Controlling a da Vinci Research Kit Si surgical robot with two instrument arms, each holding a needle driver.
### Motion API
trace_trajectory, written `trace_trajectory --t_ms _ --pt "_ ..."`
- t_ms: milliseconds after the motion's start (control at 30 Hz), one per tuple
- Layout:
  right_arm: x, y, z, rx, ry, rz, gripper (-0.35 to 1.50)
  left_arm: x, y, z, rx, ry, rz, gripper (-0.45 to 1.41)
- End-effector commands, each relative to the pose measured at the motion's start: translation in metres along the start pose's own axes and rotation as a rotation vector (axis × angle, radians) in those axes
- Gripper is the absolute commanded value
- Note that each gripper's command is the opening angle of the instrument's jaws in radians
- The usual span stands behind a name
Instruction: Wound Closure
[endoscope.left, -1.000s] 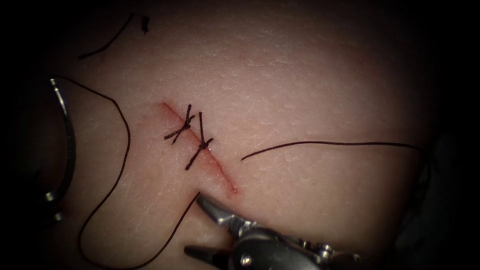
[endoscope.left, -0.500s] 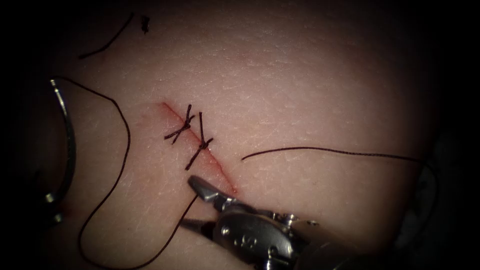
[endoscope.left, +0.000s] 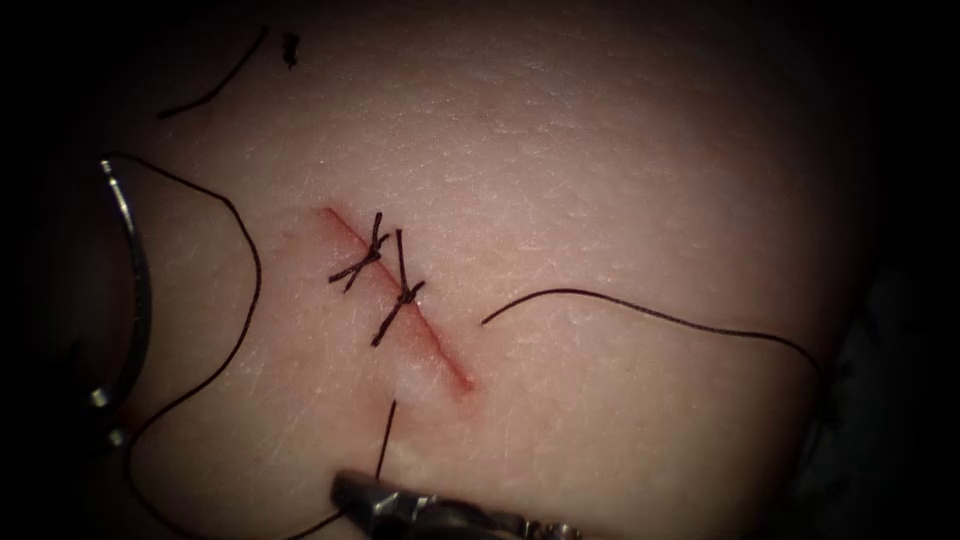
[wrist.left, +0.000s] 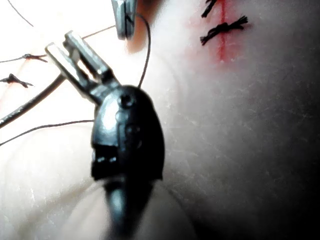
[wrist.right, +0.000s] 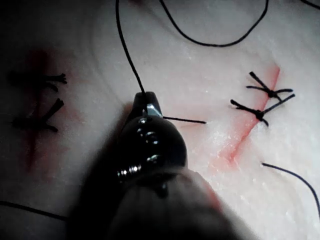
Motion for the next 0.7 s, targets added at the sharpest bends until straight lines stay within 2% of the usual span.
trace_trajectory --t_ms 33,100,133,333,367,400,433,500,600,700 --pt "0.0025 -0.0035 0.0006 0.026 0.021 -0.001 -0.35 -0.0009 0.0010 0.0002 -0.004 -0.004 -0.002 -0.45" --pt "0.0040 -0.0047 0.0003 0.035 0.032 -0.006 -0.35 -0.0009 0.0010 0.0002 -0.004 -0.004 -0.002 -0.45" --pt "0.0058 -0.0061 0.0001 0.047 0.045 -0.010 -0.35 -0.0009 0.0010 0.0002 -0.004 -0.003 -0.002 -0.45" --pt "0.0110 -0.0082 -0.0003 0.082 0.079 -0.009 -0.35 -0.0009 0.0010 0.0002 -0.006 -0.005 -0.002 -0.45" --pt "0.0117 -0.0076 -0.0003 0.088 0.081 0.001 -0.08 -0.0009 0.0011 0.0002 -0.006 -0.005 -0.002 -0.45" --pt "0.0119 -0.0071 -0.0004 0.090 0.078 0.012 0.34 -0.0009 0.0011 0.0002 -0.006 -0.005 -0.002 -0.45" --pt "0.0118 -0.0066 -0.0005 0.090 0.076 0.018 0.64 -0.0009 0.0011 0.0002 -0.006 -0.005 -0.002 -0.45" --pt "0.0111 -0.0044 -0.0010 0.070 0.073 0.041 1.11 -0.0009 0.0011 0.0002 -0.006 -0.005 -0.002 -0.45" --pt "0.0093 -0.0019 -0.0020 0.040 0.059 0.062 1.26 -0.0009 0.0010 0.0001 -0.007 -0.005 -0.002 -0.45" --pt "0.0081 -0.0009 -0.0031 0.039 0.052 0.067 1.28 -0.0009 0.0010 0.0001 -0.009 -0.007 -0.002 -0.45"
